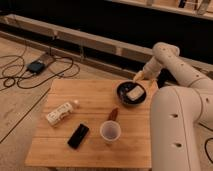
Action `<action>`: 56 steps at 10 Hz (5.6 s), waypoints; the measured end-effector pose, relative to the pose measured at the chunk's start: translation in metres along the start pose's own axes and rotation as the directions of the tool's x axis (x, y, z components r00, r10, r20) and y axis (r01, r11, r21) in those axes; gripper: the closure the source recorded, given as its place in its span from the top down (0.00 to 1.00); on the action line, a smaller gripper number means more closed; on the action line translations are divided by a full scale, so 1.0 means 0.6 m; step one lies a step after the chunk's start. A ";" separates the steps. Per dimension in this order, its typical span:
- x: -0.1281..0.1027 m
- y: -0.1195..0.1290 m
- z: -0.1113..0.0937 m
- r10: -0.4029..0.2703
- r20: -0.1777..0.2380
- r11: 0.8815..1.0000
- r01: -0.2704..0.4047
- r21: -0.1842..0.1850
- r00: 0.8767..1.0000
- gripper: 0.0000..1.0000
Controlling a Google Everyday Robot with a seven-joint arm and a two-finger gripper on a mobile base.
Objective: Place the ceramic cup in the ceramic bowl
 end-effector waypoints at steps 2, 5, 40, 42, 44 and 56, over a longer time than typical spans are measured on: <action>0.000 0.000 0.000 0.000 0.000 1.000 0.000 0.000 1.000 0.66; 0.000 0.000 0.000 0.000 0.000 1.000 0.000 0.000 1.000 0.66; 0.512 0.244 -0.044 -0.526 -0.108 0.841 0.535 0.078 0.843 0.66; 0.514 0.246 -0.029 -0.526 -0.106 0.842 0.534 0.078 0.844 0.66; 0.506 0.250 -0.001 -0.523 -0.084 0.847 0.528 0.064 0.848 0.66; 0.492 0.257 0.025 -0.538 -0.107 0.840 0.542 0.010 0.836 0.03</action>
